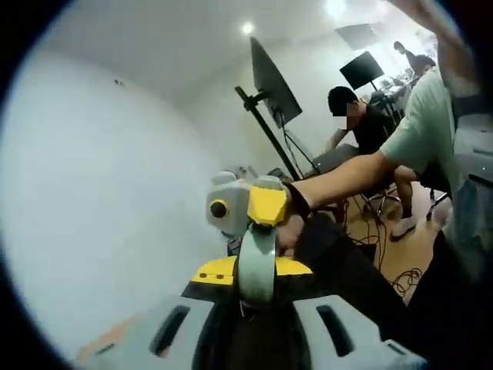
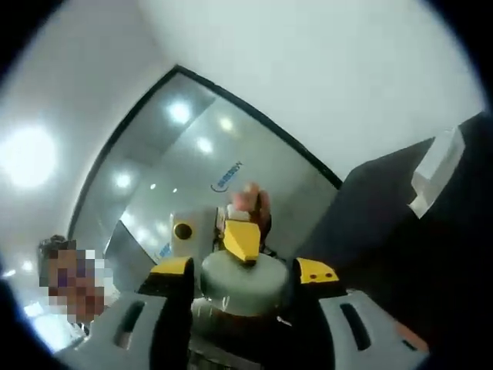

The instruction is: Assemble the cup parts correctly, then place the assembled cup into the box.

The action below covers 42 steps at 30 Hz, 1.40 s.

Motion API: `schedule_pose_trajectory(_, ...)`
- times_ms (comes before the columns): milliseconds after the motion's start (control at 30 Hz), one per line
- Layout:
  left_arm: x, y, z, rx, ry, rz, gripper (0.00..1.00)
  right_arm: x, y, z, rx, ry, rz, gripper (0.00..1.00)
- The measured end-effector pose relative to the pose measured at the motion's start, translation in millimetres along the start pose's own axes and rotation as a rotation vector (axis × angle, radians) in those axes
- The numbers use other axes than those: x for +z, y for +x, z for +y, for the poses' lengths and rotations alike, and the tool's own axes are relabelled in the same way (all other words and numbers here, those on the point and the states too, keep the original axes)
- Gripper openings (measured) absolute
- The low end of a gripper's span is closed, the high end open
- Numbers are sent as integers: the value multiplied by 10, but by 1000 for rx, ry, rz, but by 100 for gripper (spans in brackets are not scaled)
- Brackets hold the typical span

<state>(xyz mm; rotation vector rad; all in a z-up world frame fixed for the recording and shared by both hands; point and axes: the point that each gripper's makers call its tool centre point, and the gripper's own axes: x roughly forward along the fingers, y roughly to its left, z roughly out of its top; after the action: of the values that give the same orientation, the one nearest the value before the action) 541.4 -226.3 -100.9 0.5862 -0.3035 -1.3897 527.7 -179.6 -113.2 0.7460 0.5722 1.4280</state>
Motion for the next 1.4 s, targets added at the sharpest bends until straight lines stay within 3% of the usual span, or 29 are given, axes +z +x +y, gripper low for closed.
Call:
schedule_pose_trajectory(33,1,5,-9,-4,-3,-1,12,10,-6,-8,-2,-2,-2,44)
schedule_pose_trajectory(300,-8,23,-32,-12,3,3,12,-73,-2,-6,-6,10,2,43)
schedule_pose_trajectory(500,-10,31,-24,-11,11,1,12,-31,-14,-29,-10,20,-8,42)
schedule_pose_trajectory(600,-3,34,18,2,-32,-20,13,-11,-14,-27,-3,32,-44,42)
schedule_pose_trajectory(667,-35,29,48,6,-82,-17,22,67,-59,-38,12,39,-66,42)
schedule_pose_trajectory(733,-57,5,-12,-33,-122,-38,36,161,-124,-83,-1,21,-94,42)
schedule_pose_trajectory(800,-135,-53,49,-9,-153,-27,35,193,-180,-117,-20,13,-113,42)
schedule_pose_trajectory(867,-204,-129,125,19,-214,-27,35,271,-237,-145,-30,-32,-143,42)
schedule_pose_trajectory(900,-218,-160,146,27,-240,-32,39,341,-287,-171,-49,-90,-169,42)
schedule_pose_trajectory(967,-234,-263,168,23,-314,-70,46,345,-332,-234,-107,-209,-155,42)
schedule_pose_trajectory(1033,-261,-400,120,-3,-376,-107,63,257,-325,-273,-165,-313,-125,42)
schedule_pose_trajectory(1067,-271,-455,106,1,-391,-125,70,261,-317,-252,-169,-377,-147,42)
schedule_pose_trajectory(1100,-309,-514,91,6,-400,-126,75,215,-297,-232,-171,-390,-143,42)
schedule_pose_trajectory(1200,-499,-660,60,55,-436,-88,74,241,-276,-217,-187,-484,-193,42)
schedule_pose_trajectory(1267,-615,-709,-45,41,-451,-59,75,276,-279,-210,-193,-541,-233,42)
schedule_pose_trajectory(1400,-935,-797,-299,40,-476,-20,75,260,-267,-276,-240,-620,-243,42)
